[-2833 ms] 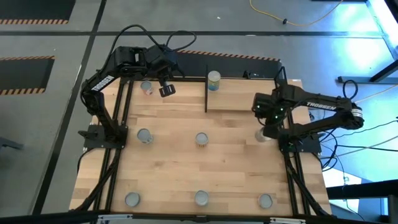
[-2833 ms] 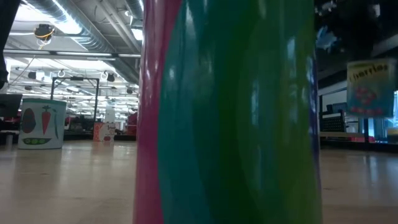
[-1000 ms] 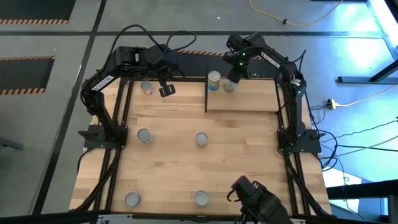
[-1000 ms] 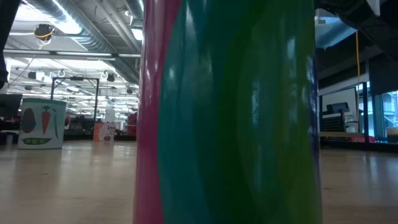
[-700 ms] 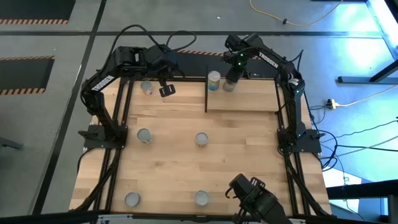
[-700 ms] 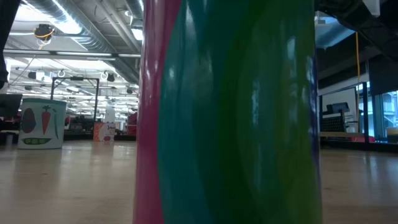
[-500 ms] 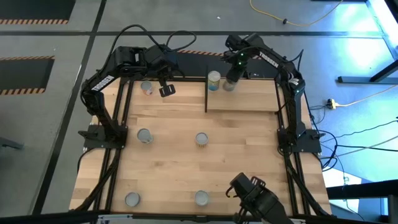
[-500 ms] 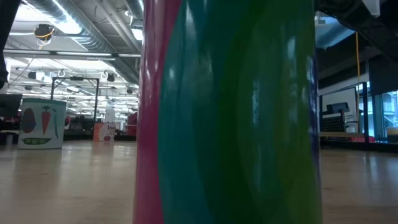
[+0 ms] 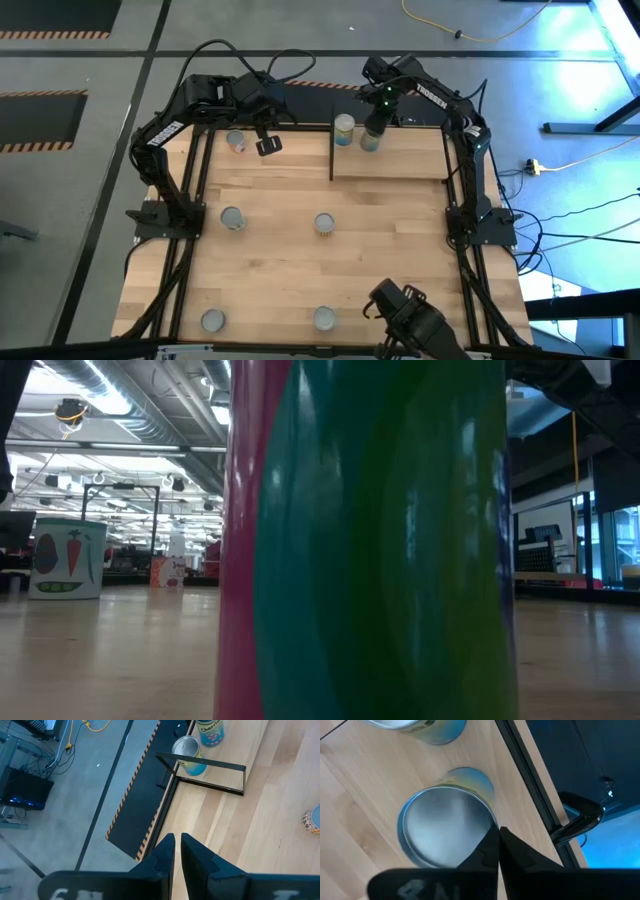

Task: Pick and place cans onto a shelf
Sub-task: Put the canned cherries on the shelf, then put the canned chickens on the shelf

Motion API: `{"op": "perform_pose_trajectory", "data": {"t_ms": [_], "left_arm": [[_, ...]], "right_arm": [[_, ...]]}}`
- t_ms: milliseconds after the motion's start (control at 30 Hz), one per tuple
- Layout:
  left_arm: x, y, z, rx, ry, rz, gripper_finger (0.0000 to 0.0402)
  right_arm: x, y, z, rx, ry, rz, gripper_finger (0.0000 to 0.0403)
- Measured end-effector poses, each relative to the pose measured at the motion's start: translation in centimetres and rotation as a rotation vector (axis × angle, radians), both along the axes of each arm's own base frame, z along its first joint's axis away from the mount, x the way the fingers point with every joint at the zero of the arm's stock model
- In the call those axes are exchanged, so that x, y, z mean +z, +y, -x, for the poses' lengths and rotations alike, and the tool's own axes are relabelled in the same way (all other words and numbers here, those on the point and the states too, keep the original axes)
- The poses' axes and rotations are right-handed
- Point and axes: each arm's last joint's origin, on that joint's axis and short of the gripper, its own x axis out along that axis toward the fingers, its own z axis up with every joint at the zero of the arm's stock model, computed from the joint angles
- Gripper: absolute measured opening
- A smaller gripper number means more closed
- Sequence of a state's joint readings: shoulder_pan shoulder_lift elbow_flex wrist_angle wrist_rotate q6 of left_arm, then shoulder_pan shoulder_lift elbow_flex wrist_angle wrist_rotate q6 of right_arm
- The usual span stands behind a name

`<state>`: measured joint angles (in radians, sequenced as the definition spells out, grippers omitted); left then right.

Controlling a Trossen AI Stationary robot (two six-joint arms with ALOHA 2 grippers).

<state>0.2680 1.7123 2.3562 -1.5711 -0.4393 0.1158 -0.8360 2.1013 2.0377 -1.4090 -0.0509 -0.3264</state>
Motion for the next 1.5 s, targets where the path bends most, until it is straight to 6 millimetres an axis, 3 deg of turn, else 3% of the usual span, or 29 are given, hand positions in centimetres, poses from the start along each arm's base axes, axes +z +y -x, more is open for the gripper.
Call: {"op": "perform_pose_trajectory", "data": {"t_ms": [867,1200,1300,1500], "left_arm": [[0.0,0.0,0.0,-0.002,-0.003,0.007,0.0025],[0.0,0.0,0.0,-0.002,-0.003,0.008,0.0025],[0.0,0.0,0.0,-0.002,-0.003,0.008,0.0025],[0.0,0.0,0.0,0.006,-0.009,0.012,0.0025]], "right_arm": [[0.1,-0.2,-0.7,0.034,0.015,0.073,0.0046],[4.8,0.5,-0.8,0.008,-0.052,0.136,0.0046],[6.3,1.5,-0.1,0.002,-0.035,0.095,0.0046],[10.9,4.6,1.3,0.008,-0.175,0.135,0.0037]]}}
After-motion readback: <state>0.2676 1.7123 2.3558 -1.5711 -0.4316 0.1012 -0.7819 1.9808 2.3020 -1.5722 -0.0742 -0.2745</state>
